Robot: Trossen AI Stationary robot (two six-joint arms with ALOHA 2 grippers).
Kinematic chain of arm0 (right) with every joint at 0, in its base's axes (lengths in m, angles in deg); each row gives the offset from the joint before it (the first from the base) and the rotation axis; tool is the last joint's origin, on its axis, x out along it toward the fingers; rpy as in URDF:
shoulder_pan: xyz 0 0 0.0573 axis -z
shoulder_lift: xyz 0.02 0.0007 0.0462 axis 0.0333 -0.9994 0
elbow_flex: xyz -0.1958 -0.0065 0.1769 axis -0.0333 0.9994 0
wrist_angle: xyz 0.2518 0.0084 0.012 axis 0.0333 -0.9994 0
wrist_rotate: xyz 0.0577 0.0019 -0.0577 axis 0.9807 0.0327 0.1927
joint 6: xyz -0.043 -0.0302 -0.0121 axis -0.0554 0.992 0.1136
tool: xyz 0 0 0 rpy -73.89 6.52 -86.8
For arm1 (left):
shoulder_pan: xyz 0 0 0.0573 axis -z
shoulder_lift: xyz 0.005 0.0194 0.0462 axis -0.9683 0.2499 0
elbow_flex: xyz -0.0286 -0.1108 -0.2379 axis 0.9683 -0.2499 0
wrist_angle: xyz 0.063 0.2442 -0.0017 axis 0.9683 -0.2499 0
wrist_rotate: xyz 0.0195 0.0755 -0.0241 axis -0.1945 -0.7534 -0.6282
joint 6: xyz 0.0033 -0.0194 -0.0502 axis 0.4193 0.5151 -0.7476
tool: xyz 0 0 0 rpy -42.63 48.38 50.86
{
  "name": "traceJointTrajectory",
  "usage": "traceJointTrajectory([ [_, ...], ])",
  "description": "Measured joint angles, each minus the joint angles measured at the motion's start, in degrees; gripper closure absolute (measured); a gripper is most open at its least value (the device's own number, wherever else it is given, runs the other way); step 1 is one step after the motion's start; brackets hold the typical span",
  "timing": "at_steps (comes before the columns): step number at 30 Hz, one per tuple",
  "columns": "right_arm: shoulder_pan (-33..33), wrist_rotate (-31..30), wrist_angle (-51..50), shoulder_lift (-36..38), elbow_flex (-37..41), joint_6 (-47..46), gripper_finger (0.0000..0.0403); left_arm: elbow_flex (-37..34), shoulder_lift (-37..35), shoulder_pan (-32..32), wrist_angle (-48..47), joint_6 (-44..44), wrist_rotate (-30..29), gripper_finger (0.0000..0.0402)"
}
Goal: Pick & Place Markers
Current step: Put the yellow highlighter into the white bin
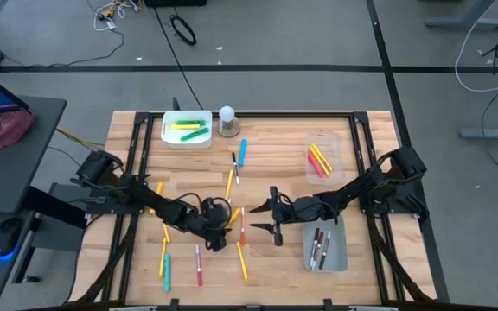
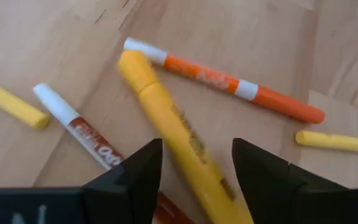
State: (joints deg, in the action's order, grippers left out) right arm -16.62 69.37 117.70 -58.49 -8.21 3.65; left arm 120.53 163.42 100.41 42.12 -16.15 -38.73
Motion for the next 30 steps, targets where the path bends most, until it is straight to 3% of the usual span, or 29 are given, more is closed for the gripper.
traceJointTrajectory([
  [19,0.0,0.0,0.3,0.0,0.0,0.1,0.0209,-0.1,0.3,0.0,-0.9,0.2,-0.9,0.0293],
  [30,0.0,0.0,0.2,0.0,0.0,0.1,0.0208,-0.1,0.3,0.0,-0.9,1.5,-2.1,0.0326],
])
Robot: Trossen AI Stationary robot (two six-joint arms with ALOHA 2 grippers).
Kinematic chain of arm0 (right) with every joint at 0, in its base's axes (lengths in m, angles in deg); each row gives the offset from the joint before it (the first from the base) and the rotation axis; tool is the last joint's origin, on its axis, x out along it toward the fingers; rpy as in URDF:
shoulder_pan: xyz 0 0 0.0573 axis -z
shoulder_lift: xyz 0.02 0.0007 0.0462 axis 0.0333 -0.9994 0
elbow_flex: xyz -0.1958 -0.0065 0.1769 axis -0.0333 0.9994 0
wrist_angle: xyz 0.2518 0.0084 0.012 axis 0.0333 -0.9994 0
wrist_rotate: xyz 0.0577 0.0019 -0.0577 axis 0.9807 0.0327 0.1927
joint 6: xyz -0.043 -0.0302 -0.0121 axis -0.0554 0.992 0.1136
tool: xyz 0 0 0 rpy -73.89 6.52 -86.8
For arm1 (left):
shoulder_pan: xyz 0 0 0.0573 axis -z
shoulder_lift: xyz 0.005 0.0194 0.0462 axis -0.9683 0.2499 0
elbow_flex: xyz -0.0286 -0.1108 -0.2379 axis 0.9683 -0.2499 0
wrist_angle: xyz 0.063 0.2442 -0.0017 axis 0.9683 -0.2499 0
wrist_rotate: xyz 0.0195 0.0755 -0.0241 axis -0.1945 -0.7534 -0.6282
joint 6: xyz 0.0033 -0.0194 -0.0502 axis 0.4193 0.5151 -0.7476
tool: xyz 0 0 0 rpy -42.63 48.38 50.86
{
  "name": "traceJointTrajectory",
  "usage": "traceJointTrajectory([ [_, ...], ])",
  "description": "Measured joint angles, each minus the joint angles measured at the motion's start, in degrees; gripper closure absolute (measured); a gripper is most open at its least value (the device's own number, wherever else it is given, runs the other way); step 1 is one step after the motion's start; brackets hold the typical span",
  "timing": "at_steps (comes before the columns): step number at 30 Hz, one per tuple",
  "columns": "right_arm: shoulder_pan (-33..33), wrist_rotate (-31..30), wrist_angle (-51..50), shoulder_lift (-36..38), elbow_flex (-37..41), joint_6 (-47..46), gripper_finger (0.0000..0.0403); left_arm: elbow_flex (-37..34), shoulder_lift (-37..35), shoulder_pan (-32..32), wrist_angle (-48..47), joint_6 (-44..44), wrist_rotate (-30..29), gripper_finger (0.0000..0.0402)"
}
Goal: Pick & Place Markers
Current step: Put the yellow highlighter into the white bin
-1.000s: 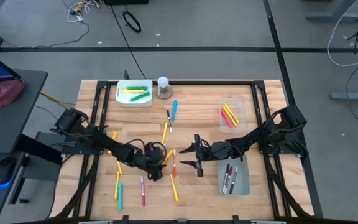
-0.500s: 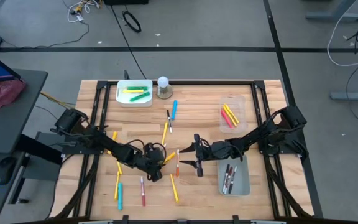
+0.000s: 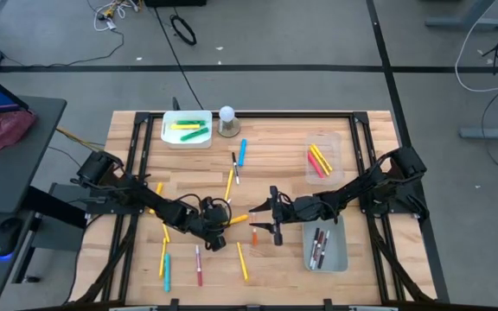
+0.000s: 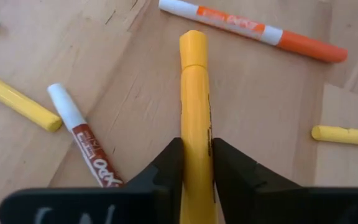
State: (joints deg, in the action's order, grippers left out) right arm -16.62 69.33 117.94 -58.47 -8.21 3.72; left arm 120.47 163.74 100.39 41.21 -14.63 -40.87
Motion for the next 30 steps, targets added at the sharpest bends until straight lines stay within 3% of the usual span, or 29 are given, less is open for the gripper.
traceJointTrajectory([
  [9,0.0,0.0,0.0,0.0,0.0,-0.6,0.0208,0.9,-0.5,0.0,0.3,2.0,-0.6,0.0335],
  [14,0.0,0.0,-0.1,0.0,0.0,-1.4,0.0208,4.0,-4.2,0.2,-1.3,6.9,-1.3,0.0336],
  [18,0.0,0.0,0.2,0.0,0.0,-1.8,0.0208,7.0,-10.0,0.2,-14.3,7.2,-5.6,0.0336],
  [23,0.0,0.0,0.4,0.0,0.0,-1.8,0.0208,9.7,-19.2,-2.4,-37.3,0.2,-13.2,0.0336],
  [27,0.0,0.0,0.9,0.0,0.0,-1.9,0.0208,9.9,-26.1,-10.9,-53.9,-6.3,-13.9,0.0336],
  [30,0.1,0.0,1.1,0.0,0.0,-1.9,0.0208,9.9,-29.2,-20.5,-61.9,-6.5,-13.9,0.0336],
])
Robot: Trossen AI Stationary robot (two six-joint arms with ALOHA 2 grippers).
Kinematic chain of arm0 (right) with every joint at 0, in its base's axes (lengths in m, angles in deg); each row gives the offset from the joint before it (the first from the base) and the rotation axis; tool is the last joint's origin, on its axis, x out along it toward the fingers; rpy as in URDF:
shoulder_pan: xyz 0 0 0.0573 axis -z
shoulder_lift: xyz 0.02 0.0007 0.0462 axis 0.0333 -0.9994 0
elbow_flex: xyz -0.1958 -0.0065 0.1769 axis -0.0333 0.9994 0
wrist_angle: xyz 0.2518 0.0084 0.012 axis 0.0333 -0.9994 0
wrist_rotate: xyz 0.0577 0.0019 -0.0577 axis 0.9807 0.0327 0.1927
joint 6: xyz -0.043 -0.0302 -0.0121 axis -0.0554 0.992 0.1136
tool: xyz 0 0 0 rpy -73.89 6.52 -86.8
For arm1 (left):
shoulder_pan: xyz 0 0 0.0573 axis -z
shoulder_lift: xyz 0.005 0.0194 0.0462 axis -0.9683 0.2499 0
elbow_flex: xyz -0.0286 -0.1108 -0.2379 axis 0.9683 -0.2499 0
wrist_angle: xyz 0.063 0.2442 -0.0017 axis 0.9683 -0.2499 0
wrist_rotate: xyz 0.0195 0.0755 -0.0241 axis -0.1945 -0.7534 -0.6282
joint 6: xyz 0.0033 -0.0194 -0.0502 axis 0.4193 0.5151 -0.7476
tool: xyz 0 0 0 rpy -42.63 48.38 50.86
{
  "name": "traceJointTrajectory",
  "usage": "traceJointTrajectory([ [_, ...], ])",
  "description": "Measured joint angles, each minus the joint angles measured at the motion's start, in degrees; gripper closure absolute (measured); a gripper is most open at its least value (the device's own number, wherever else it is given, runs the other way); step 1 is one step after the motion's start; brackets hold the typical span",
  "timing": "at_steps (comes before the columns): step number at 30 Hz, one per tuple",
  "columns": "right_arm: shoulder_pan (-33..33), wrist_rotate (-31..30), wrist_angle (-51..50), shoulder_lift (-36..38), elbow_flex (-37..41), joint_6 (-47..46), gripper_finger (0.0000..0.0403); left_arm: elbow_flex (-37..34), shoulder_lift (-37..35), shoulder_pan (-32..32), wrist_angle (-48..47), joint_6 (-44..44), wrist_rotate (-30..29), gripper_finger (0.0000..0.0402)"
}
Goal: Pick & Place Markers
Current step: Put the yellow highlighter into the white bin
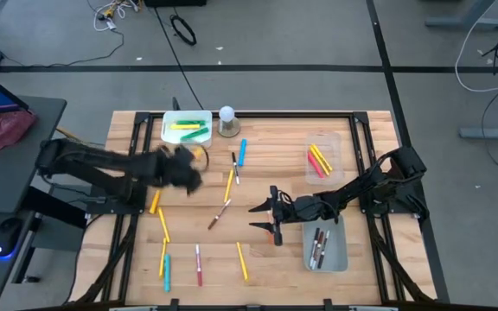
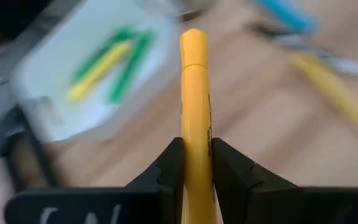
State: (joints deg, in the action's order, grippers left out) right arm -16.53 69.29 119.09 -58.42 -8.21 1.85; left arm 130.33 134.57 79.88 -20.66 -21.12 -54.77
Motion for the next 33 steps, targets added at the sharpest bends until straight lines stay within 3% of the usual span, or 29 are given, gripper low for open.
traceJointTrajectory([
  [4,0.2,0.0,0.3,0.0,0.0,0.0,0.0208,0.0,-1.0,-15.8,1.0,11.8,4.8,0.0336],
  [9,0.5,0.0,0.6,0.0,0.0,-1.0,0.0208,-0.6,1.0,-34.8,12.1,30.3,14.8,0.0336],
  [15,0.5,0.0,0.6,0.0,0.0,-2.6,0.0208,-0.7,6.7,-49.5,20.0,49.4,21.8,0.0336],
  [20,0.7,0.0,1.0,0.0,0.0,-2.4,0.0208,-0.7,12.8,-54.0,21.7,59.7,24.9,0.0336],
  [26,1.3,0.0,1.4,0.0,0.0,-2.6,0.0208,-0.7,17.9,-53.4,23.4,70.6,28.3,0.0335],
  [33,1.3,0.0,1.5,0.0,0.0,-2.9,0.0208,-0.7,19.2,-53.1,24.9,73.5,28.3,0.0315],
])
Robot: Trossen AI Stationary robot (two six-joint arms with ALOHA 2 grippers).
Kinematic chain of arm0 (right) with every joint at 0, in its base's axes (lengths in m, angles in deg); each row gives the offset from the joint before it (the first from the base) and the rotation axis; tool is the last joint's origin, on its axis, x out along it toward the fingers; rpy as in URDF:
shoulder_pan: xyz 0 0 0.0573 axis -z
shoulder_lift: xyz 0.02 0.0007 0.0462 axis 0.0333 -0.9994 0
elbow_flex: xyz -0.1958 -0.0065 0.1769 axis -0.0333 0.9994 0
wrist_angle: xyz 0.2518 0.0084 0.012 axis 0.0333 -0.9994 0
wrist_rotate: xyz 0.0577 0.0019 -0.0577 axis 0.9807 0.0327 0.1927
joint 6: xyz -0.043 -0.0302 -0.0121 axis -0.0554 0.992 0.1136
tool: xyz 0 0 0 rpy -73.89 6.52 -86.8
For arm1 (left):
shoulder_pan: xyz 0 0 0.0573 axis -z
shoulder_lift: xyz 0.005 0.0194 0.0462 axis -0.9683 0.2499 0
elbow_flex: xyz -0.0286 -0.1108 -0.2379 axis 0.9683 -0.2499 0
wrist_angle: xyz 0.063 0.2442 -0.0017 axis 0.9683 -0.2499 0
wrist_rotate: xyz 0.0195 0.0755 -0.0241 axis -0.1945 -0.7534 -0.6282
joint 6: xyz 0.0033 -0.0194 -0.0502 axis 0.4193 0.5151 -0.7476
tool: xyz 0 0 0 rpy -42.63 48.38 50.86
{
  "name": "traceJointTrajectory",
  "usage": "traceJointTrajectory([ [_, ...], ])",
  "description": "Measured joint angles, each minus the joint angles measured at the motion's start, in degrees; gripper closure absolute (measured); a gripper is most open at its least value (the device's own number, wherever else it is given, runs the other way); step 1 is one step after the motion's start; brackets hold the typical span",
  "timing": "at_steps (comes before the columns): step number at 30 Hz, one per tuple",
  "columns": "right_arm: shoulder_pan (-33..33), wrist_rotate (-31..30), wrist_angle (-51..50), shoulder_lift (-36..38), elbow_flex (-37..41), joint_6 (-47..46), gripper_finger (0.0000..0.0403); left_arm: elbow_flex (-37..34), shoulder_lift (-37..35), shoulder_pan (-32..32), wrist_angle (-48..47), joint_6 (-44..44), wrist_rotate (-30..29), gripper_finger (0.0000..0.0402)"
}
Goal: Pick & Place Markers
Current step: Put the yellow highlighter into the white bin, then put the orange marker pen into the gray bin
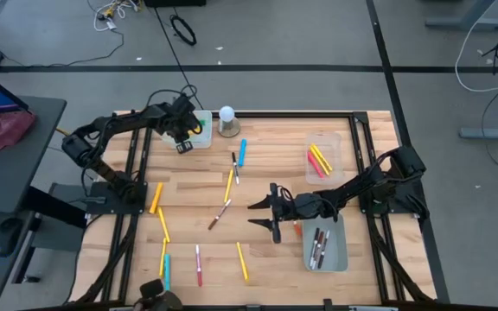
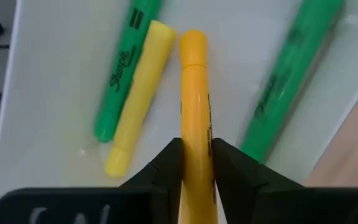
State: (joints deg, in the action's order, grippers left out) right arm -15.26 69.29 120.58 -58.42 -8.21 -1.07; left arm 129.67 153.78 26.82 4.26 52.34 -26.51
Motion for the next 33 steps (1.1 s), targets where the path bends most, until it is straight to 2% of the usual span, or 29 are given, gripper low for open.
traceJointTrajectory([
  [6,0.0,0.0,0.0,0.0,0.0,-0.1,0.0208,0.0,0.0,0.0,-0.1,0.7,-0.5,0.0240],
  [11,0.0,0.0,-1.1,0.0,0.0,-1.7,0.0208,2.5,-0.4,0.1,-4.5,-2.9,-4.7,0.0184],
  [15,0.6,0.1,-3.3,0.0,0.0,-3.5,0.0208,6.8,-2.5,0.6,-10.2,-8.1,-5.4,0.0166],
  [19,1.4,-0.4,-8.6,0.4,-0.7,-7.6,0.0208,7.8,-8.4,3.5,-9.9,-14.2,-5.4,0.0169],
  [22,1.2,-1.1,-20.3,1.9,-4.3,-10.6,0.0208,5.8,-14.2,8.4,-6.8,-20.5,-5.1,0.0179],
  [24,1.1,-1.7,-33.4,2.7,-8.3,-13.6,0.0208,2.9,-18.1,13.1,-2.5,-24.0,-4.1,0.0187],
  [29,2.8,-2.0,-65.9,2.6,-20.2,-26.5,0.0208,-7.7,-24.9,27.3,14.1,-30.8,-3.1,0.0204],
  [33,4.1,-1.9,-82.0,2.5,-22.9,-33.9,0.0208,-16.0,-26.0,38.7,29.2,-35.7,-3.2,0.0212],
])
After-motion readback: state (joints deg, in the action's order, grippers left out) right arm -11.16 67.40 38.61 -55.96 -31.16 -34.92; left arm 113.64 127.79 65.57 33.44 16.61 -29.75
